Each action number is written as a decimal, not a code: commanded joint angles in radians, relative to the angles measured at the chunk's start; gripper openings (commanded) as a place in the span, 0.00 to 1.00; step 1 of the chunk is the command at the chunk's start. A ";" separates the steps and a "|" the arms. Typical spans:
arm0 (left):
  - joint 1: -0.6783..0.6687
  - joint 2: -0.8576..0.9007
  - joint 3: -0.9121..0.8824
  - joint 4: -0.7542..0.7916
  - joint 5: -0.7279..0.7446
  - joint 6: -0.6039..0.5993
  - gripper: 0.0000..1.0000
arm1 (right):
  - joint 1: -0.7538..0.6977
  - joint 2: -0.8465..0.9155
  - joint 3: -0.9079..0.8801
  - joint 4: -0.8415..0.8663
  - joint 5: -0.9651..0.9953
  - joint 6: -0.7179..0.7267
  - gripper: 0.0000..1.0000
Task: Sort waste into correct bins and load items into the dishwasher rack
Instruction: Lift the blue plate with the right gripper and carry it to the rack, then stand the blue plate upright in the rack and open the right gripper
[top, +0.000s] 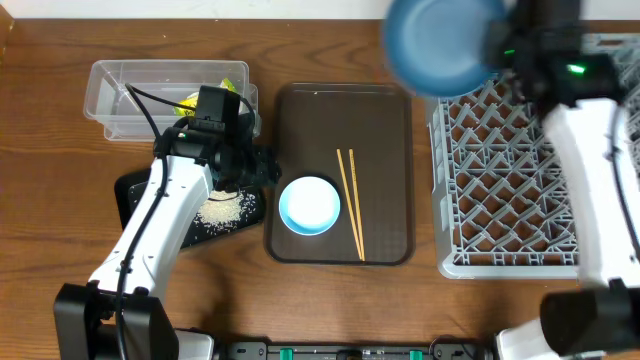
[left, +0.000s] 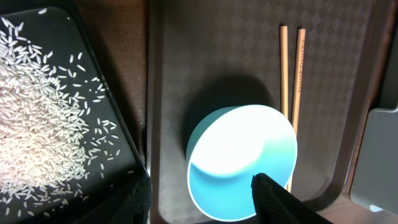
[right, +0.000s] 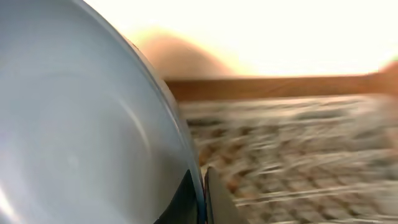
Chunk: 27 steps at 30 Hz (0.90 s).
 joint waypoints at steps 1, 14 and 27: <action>-0.001 -0.018 0.009 -0.002 -0.013 0.017 0.55 | -0.045 -0.019 0.009 0.029 0.247 -0.126 0.01; -0.001 -0.018 0.009 -0.002 -0.013 0.017 0.55 | -0.233 0.015 0.008 0.218 0.528 -0.550 0.01; -0.001 -0.018 0.009 -0.003 -0.013 0.017 0.55 | -0.315 0.107 0.008 0.399 0.590 -0.762 0.01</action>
